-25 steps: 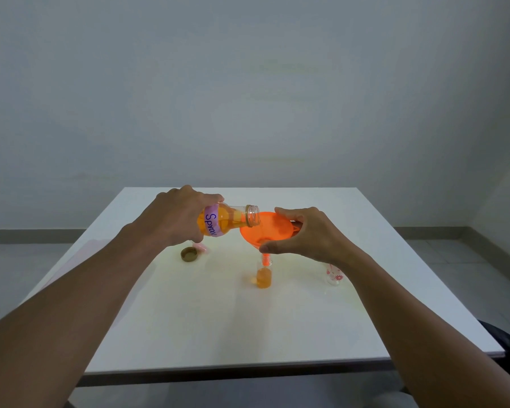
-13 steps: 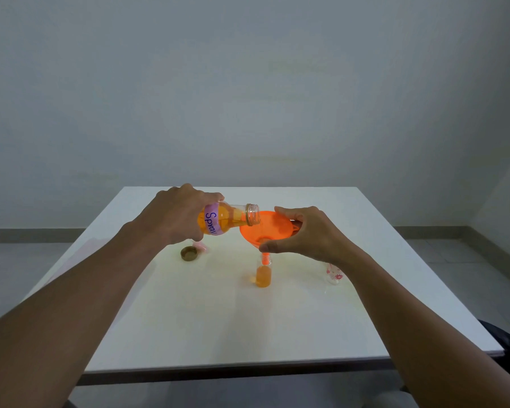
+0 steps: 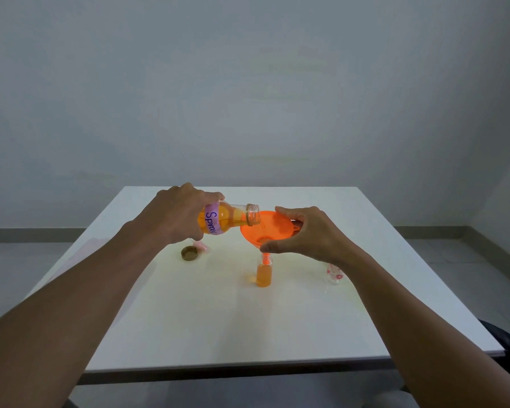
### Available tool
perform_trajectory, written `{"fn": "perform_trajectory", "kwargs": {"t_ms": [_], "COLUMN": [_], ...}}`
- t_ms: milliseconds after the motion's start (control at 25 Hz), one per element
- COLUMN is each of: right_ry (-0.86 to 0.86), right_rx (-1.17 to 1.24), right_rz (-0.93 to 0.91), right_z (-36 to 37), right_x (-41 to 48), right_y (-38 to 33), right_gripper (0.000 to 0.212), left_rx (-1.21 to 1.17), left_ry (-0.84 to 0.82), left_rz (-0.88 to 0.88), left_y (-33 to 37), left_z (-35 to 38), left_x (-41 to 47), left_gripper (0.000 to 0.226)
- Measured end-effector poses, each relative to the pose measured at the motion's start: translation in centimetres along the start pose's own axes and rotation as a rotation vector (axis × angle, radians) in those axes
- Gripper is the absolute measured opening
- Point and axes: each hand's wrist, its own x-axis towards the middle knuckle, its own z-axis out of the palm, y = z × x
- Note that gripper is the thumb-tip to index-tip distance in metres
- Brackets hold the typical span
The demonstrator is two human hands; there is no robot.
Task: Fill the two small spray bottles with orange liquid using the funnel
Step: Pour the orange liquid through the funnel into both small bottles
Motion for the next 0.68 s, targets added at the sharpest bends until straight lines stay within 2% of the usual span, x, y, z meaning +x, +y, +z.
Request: {"fn": "perform_trajectory", "kwargs": {"t_ms": [400,680], "right_ry": [0.020,0.001], "right_rx": [0.011,0.015], "right_rz": [0.001,0.005], "right_z": [-0.04,-0.17], "right_x": [0.00,-0.09], "right_y": [-0.01,-0.18], "right_gripper": [0.107,0.121], "left_rx": [-0.003,0.002], "left_ry": [-0.004,-0.003], "left_rz": [0.000,-0.003], "left_y": [-0.06,0.11], "left_z": [0.06,-0.19], "left_x": [0.14,-0.07], "left_gripper": [0.085,0.085]}}
